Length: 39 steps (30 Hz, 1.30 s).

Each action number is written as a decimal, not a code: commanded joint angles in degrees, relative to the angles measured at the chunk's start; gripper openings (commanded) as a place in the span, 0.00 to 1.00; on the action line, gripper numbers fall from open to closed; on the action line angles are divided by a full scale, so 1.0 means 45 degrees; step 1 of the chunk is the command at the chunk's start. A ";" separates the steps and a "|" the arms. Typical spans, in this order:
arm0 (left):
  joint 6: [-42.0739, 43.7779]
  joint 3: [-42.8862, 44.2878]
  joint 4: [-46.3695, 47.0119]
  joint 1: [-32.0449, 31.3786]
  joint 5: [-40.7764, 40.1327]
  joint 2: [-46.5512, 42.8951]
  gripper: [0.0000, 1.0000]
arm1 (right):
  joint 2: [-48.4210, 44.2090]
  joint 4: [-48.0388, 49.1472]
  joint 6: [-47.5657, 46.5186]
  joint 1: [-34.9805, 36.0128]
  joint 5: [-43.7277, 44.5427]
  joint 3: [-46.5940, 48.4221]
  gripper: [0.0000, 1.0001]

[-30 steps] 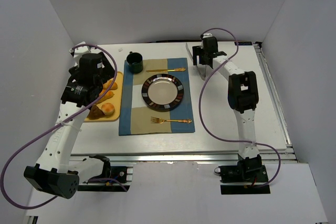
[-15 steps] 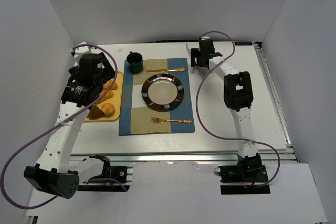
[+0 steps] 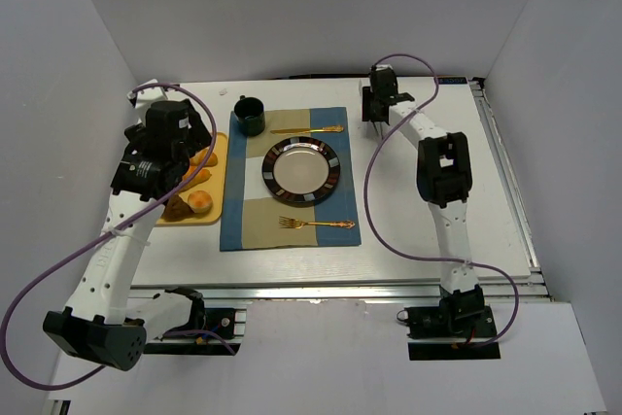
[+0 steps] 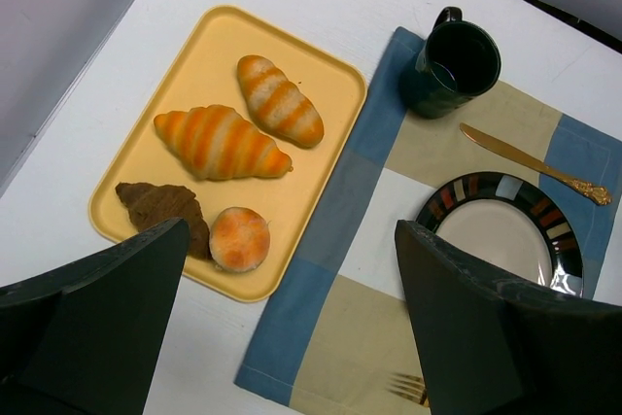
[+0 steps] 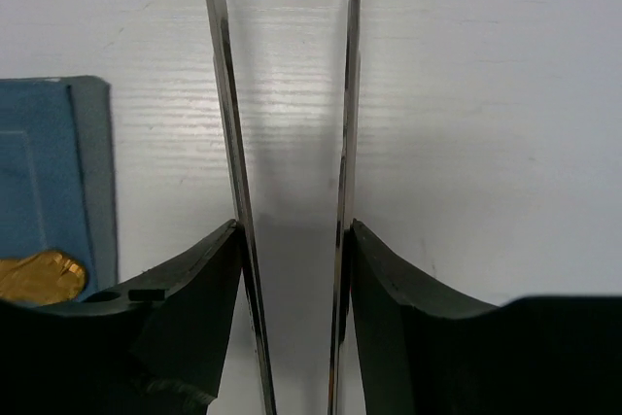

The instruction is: Place the bread

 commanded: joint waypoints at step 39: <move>0.0263 0.2372 -0.1449 0.0020 -0.1021 -0.1817 0.98 | -0.4548 -0.1810 -0.0867 0.8577 -0.7324 -0.1571 0.60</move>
